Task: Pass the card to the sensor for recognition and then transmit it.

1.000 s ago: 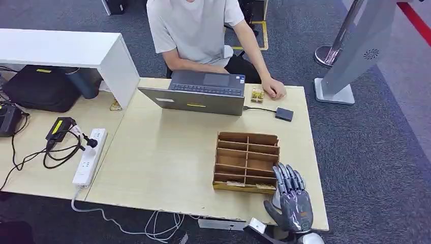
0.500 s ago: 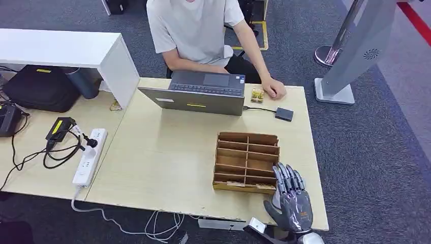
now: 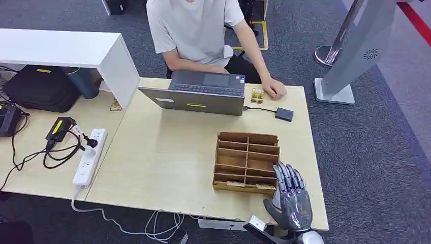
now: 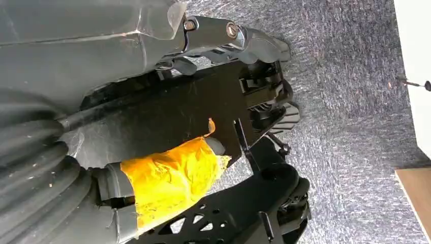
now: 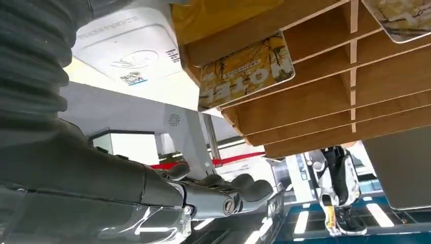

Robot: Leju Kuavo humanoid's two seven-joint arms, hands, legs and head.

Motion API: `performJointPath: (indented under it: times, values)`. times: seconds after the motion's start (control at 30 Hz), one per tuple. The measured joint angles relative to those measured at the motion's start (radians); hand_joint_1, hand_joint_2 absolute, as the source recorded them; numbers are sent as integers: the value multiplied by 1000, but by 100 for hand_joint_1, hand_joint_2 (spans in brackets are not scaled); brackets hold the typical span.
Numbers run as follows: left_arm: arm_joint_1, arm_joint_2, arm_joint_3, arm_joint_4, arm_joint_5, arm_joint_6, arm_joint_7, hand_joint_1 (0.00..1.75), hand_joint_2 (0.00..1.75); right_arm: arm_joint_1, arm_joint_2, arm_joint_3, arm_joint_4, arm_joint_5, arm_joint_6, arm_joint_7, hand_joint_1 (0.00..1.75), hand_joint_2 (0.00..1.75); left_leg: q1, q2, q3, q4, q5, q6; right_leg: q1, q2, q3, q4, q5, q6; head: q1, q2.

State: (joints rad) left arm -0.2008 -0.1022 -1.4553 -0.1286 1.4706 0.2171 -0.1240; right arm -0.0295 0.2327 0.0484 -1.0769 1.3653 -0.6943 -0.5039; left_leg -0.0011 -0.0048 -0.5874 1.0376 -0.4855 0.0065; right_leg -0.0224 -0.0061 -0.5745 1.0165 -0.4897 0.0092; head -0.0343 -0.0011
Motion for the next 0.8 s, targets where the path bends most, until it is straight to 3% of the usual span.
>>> performJointPath:
  times: [0.47,0.5,0.8]
  values:
    - [-1,0,-6,0,5,0,0,0,175,-1,0,40,40,6,0,2,0,175,0,0,0,0,0,0,0,0,0,0,0,0,0,0]
    - [-1,0,-6,0,6,0,0,0,175,-1,0,44,42,5,0,3,175,175,0,0,0,0,0,0,0,0,0,0,0,0,0,0]
    - [0,0,-6,0,13,0,-3,0,175,-2,0,75,64,-49,-5,18,175,175,0,0,0,0,0,0,0,0,0,0,0,0,0,0]
